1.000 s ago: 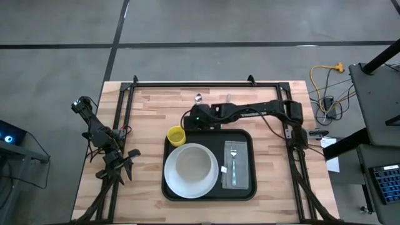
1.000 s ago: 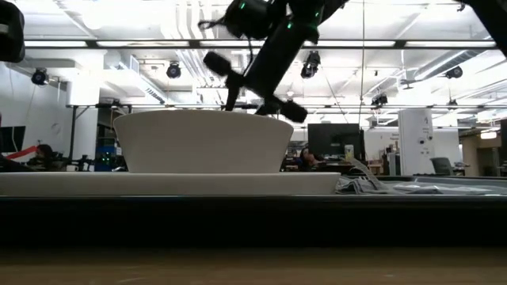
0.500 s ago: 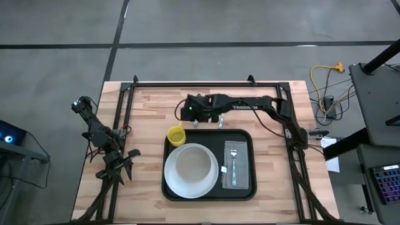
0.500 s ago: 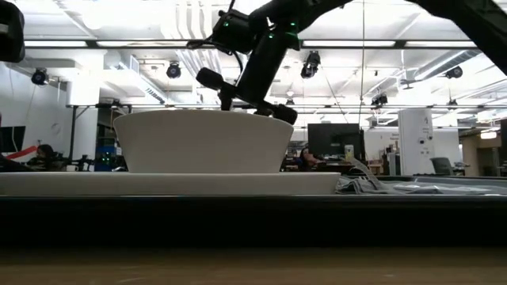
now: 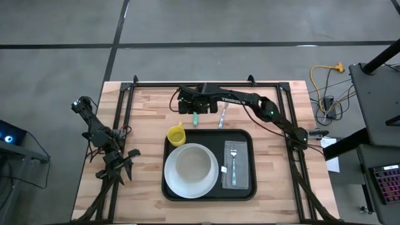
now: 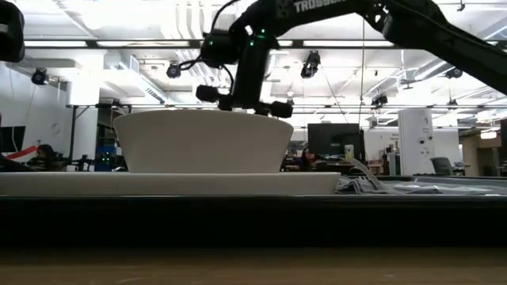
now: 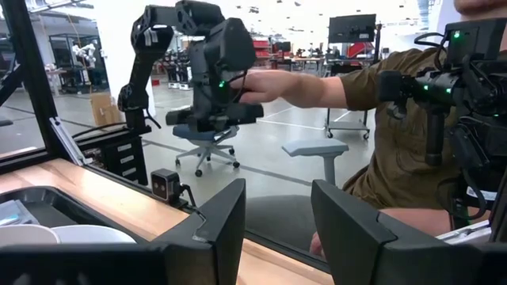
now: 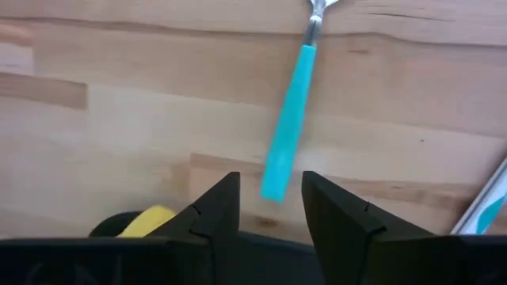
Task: Set up tray
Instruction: Put the light blue spoon on the gray napkin to the left of the blue patterned fork
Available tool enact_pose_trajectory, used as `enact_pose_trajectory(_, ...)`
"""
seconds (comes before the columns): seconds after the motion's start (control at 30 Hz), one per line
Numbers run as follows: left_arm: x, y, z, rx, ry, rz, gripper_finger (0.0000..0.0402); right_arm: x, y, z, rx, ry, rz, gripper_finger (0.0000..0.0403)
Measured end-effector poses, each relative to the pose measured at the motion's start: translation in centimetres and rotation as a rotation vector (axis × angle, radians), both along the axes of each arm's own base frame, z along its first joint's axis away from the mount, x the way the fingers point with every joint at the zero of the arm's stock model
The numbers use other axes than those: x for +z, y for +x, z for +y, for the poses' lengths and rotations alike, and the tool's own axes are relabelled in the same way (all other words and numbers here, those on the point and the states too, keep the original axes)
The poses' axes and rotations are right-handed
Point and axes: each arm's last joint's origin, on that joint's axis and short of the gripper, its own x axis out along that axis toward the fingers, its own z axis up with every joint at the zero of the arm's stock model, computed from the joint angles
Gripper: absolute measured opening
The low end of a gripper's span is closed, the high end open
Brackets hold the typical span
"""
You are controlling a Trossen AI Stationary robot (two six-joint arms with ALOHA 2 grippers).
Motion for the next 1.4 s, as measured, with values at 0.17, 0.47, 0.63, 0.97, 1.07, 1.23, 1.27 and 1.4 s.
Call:
enact_pose_trajectory(0.17,0.0,0.0,0.0,0.001,0.001,0.001,0.0132,-1.3,-0.5,-1.5,-0.007,0.027,0.027,0.0137)
enact_pose_trajectory(0.47,0.0,0.0,0.0,0.0,0.0,0.0,0.0132,-1.9,-0.8,-2.3,0.012,0.0,0.045,0.0127)
enact_pose_trajectory(0.63,0.0,0.0,0.0,0.001,0.0,0.0,0.0132,-2.7,-0.8,-2.3,0.01,-0.014,0.06,0.0123)
enact_pose_trajectory(0.97,0.0,0.0,0.0,0.0,0.0,0.0,0.0132,-6.4,0.5,-2.3,0.043,-0.011,0.066,0.0131)
enact_pose_trajectory(1.07,0.0,0.0,0.0,0.0,0.0,0.0,0.0132,-7.4,0.8,-2.4,0.05,-0.005,0.075,0.0134)
enact_pose_trajectory(1.23,0.0,0.0,0.0,0.001,0.0,0.0,0.0132,-8.2,0.8,-2.4,0.054,0.02,0.095,0.0131)
enact_pose_trajectory(1.27,0.0,0.0,0.0,0.0,0.0,0.0,0.0132,-8.3,0.8,-2.4,0.053,0.023,0.097,0.013)
enact_pose_trajectory(1.4,0.0,0.0,0.0,0.0,0.0,0.0,0.0132,-8.3,0.7,-2.4,0.043,0.035,0.097,0.0123)
